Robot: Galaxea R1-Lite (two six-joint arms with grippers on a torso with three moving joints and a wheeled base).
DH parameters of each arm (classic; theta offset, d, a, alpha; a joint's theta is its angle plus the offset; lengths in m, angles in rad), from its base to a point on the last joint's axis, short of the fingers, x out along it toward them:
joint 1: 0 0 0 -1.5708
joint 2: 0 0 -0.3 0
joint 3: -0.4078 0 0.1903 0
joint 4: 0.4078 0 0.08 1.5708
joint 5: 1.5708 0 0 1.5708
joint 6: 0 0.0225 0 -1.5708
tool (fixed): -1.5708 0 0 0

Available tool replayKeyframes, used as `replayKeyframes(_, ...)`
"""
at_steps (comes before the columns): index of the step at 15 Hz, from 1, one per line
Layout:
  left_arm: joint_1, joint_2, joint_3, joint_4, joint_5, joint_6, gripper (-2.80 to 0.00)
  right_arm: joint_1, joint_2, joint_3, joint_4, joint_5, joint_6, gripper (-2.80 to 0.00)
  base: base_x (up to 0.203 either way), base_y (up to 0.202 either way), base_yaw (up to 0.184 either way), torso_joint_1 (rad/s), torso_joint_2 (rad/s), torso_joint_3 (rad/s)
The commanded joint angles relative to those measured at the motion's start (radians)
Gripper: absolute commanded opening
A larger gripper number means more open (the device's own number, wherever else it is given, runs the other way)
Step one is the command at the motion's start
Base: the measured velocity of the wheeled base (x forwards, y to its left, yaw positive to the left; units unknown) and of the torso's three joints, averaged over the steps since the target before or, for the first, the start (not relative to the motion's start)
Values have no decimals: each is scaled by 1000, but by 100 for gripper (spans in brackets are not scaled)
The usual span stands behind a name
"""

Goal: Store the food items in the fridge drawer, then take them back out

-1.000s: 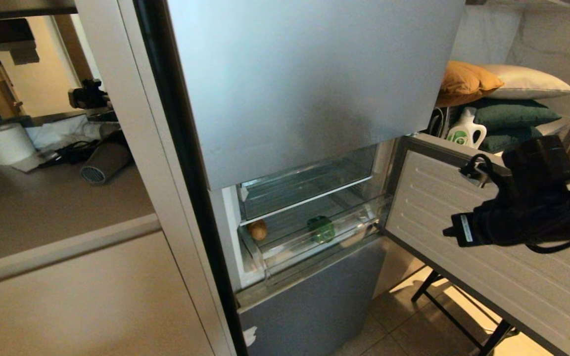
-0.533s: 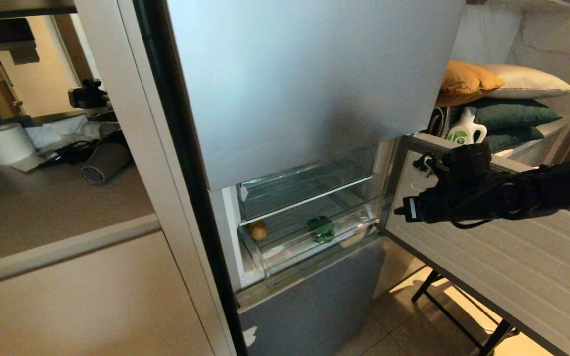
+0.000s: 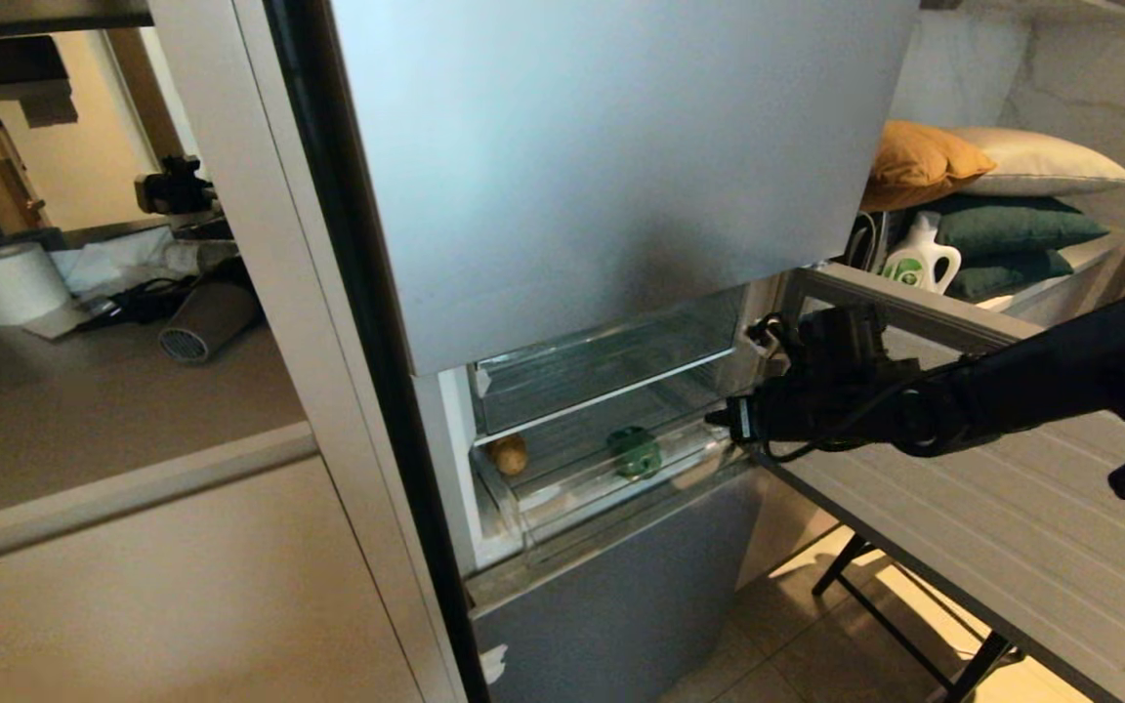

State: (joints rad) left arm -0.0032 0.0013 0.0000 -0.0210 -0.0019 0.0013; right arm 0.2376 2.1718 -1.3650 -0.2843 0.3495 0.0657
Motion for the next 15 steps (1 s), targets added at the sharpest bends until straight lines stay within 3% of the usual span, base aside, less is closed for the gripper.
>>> replayKeyframes(1,0,0,11,0,0,-1,-280,13,16,-20,-3,1,6,-280,0,0,0,0,0,0)
replayKeyframes(5,0,-1,11,0,0,0,-280,26,75,-106,-1,-16,41,-280,0,0,0,0,0,0)
replayKeyframes(15,0,0,11,0,0,0,-280,45,203,-245,-3,-50,42,-280,0,0,0,0,0,0)
